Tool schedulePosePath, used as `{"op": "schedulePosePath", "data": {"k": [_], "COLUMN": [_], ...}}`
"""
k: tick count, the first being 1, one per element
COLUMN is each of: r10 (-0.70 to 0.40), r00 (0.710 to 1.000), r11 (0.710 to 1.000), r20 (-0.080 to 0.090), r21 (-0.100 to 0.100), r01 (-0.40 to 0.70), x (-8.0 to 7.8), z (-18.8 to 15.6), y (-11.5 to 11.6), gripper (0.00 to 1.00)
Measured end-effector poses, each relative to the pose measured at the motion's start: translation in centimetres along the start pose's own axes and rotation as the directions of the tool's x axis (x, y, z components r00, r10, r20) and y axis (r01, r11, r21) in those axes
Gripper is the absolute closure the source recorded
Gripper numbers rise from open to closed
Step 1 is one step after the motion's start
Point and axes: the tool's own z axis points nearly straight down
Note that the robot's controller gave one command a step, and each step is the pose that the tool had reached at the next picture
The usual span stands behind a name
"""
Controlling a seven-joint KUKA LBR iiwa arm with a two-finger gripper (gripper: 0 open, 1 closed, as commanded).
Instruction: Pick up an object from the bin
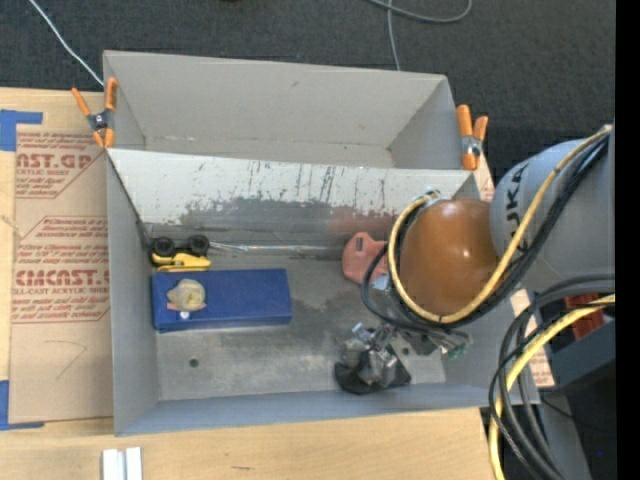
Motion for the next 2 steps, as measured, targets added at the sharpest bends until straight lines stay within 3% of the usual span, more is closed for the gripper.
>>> {"op": "schedulePosePath", "data": {"k": [2], "r10": [0.0], "r00": [1.0], "r11": [1.0], "r20": [0.0], "r21": [0.0], "r01": [0.0], "x": [0.0], "z": [0.0], "y": [0.0], "gripper": [1.0]}}
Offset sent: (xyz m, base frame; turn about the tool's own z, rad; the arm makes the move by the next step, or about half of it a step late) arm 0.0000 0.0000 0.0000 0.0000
